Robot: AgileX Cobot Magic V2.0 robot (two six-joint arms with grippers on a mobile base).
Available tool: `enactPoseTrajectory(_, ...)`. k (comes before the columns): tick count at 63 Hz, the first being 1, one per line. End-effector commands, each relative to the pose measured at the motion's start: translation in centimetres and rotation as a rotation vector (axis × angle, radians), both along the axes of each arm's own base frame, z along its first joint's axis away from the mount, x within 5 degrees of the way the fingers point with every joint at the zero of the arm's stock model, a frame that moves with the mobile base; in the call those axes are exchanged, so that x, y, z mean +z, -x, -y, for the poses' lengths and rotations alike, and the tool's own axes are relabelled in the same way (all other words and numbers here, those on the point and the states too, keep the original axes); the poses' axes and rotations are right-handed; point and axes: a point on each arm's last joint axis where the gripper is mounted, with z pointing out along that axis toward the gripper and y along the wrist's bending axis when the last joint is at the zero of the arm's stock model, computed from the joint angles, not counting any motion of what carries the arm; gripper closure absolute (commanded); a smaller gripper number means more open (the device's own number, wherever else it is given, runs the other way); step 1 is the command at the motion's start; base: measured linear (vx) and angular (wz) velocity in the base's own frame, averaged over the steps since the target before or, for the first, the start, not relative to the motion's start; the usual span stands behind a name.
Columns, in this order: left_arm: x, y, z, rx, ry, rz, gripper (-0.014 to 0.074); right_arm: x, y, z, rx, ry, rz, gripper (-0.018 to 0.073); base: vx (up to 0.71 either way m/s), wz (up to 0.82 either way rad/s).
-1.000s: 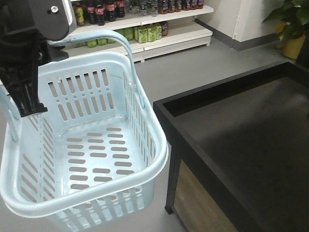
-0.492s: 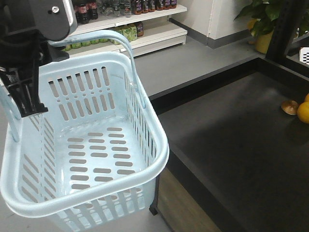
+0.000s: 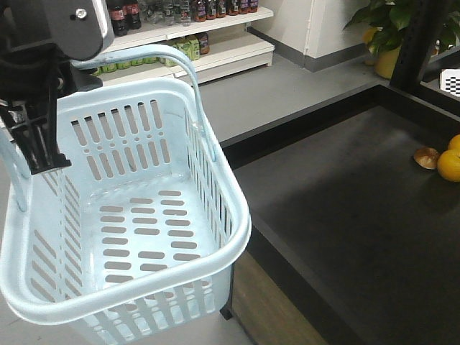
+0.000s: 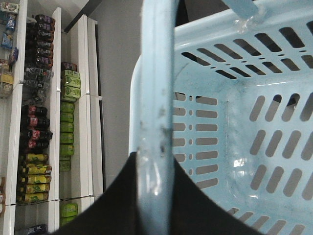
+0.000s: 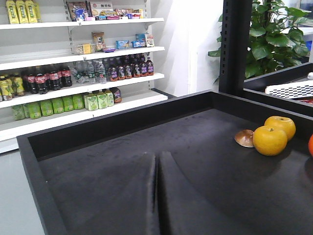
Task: Pick three apples into basket with both arms
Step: 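Drive the base along the aisle carrying the basket in the left gripper, then drive the base up to the fruit table holding the basket with the left gripper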
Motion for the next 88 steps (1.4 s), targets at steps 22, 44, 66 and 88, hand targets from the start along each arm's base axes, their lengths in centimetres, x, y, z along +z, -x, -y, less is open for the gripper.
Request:
enactPoseTrajectory(22, 2.28, 0.56, -0.46, -0.008, 0.082, 0.112, 0.0603, 0.35, 0.05, -0.09, 0.009, 0.013, 0.078, 0.0568, -0.01, -0.05)
enactPoseTrajectory(44, 2.28, 0.56, -0.46, -0.008, 0.082, 0.112, 0.0603, 0.35, 0.05, -0.09, 0.009, 0.013, 0.078, 0.0568, -0.04, -0.24)
enactPoseTrajectory(66, 2.28, 0.56, -0.46, -0.008, 0.082, 0.112, 0.0603, 0.35, 0.05, -0.09, 0.009, 0.013, 0.078, 0.0568, -0.04, -0.36)
enactPoseTrajectory(88, 2.28, 0.56, -0.46, -0.008, 0.082, 0.112, 0.0603, 0.35, 0.05, -0.09, 0.009, 0.013, 0.078, 0.0568, -0.03, -0.45)
